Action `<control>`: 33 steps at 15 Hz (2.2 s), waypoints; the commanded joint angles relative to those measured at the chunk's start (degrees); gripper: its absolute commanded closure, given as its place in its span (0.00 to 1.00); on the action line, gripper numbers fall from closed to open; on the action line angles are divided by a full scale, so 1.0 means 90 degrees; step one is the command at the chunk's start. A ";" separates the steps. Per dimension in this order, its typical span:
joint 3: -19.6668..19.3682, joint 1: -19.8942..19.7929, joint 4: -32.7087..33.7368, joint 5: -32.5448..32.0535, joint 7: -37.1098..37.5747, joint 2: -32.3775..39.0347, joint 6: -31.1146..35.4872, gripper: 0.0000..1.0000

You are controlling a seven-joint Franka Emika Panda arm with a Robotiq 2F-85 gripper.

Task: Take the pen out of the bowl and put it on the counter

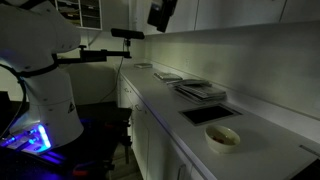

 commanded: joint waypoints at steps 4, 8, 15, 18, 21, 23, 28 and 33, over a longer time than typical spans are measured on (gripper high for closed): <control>0.0480 0.0639 0.0385 0.0328 -0.0054 0.1652 0.1127 0.00; 0.0832 0.0933 0.1087 0.0139 -0.0256 0.3018 0.1523 0.00; 0.1061 0.1233 0.2550 -0.0778 -0.0353 0.5379 0.2450 0.00; 0.1048 0.1327 0.3141 -0.0918 -0.0216 0.6021 0.2175 0.00; 0.1067 0.1282 0.2998 -0.0814 -0.0180 0.6042 0.2487 0.00; 0.1067 0.1283 0.3075 -0.0818 -0.0180 0.6047 0.2394 0.00; 0.1140 0.1095 0.3186 -0.0657 -0.0738 0.6409 0.2780 0.00; 0.1120 0.0992 0.3643 -0.0725 -0.1192 0.7018 0.2746 0.41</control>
